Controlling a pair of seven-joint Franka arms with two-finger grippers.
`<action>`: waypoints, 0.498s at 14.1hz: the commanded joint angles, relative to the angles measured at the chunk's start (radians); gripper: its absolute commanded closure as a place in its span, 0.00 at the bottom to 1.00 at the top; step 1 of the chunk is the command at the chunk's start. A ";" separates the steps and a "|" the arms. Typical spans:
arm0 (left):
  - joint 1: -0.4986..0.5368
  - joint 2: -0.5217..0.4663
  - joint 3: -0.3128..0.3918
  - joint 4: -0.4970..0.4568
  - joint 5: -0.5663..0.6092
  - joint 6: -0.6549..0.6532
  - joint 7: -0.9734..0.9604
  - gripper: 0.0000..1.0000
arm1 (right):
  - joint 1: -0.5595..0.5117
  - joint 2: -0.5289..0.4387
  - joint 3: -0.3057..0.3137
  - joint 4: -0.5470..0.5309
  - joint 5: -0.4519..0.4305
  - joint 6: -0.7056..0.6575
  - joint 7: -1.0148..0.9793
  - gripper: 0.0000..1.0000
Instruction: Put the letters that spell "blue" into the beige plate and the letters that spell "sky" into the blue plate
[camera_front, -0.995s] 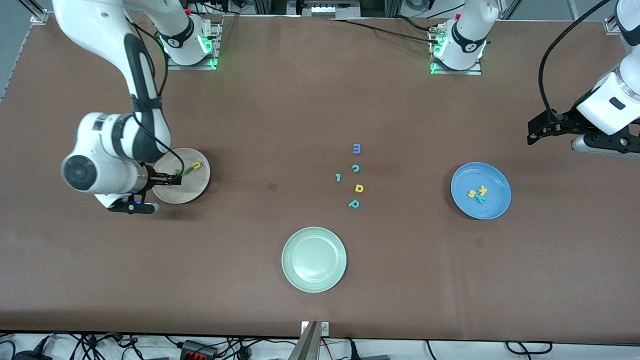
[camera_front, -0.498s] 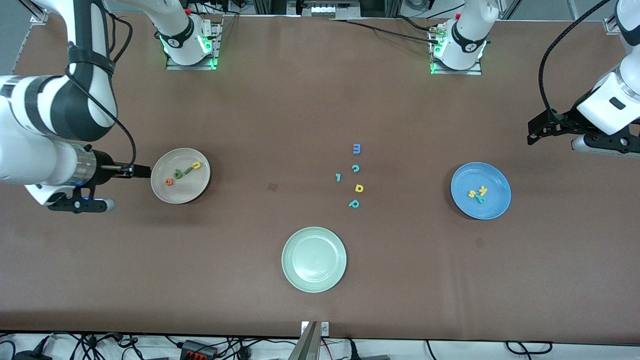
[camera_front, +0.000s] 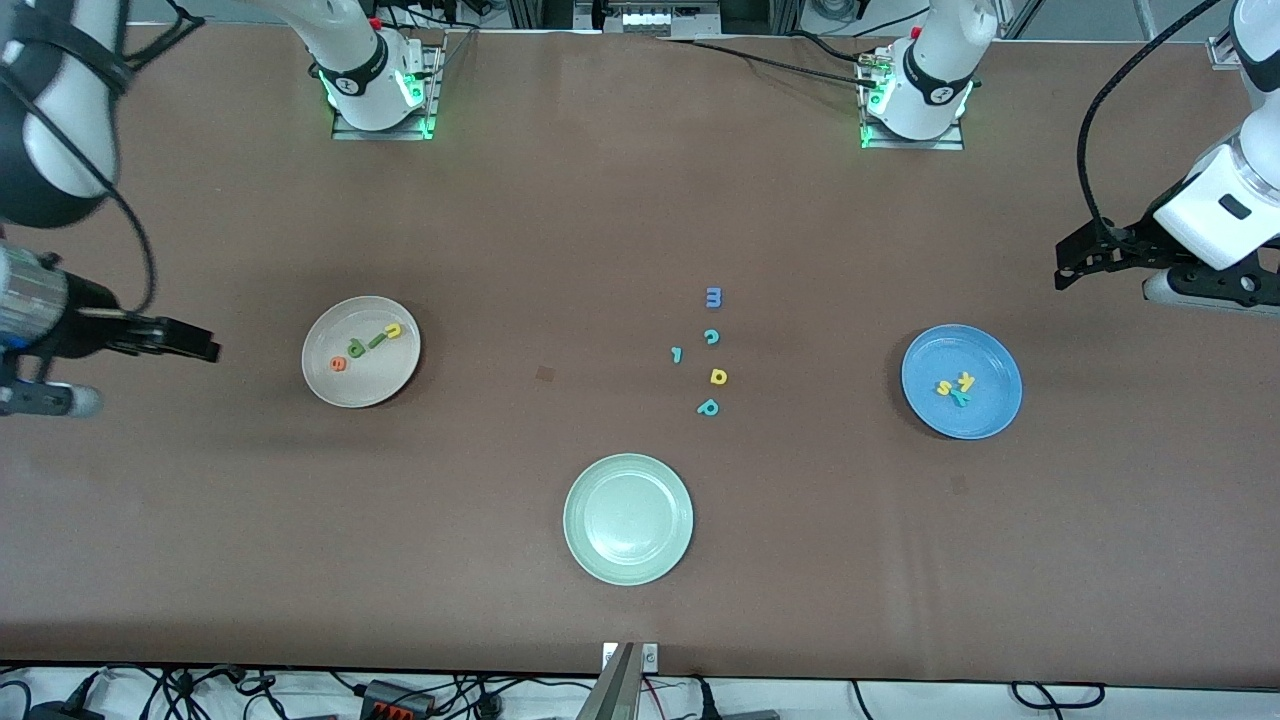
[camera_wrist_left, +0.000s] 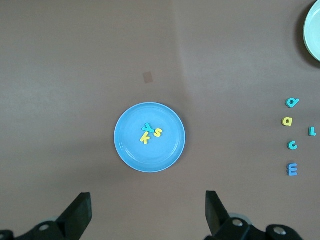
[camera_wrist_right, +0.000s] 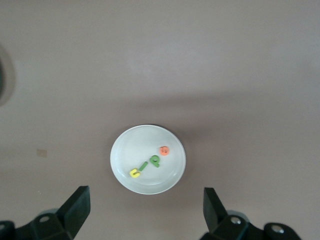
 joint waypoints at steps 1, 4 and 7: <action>-0.003 0.014 0.000 0.031 -0.002 -0.014 -0.007 0.00 | -0.171 -0.094 0.215 -0.005 -0.124 -0.019 -0.011 0.00; -0.003 0.014 0.000 0.031 -0.002 -0.014 -0.007 0.00 | -0.291 -0.142 0.336 -0.016 -0.167 -0.017 -0.015 0.00; -0.003 0.014 0.000 0.031 -0.001 -0.014 -0.007 0.00 | -0.314 -0.168 0.342 -0.045 -0.155 -0.010 -0.008 0.00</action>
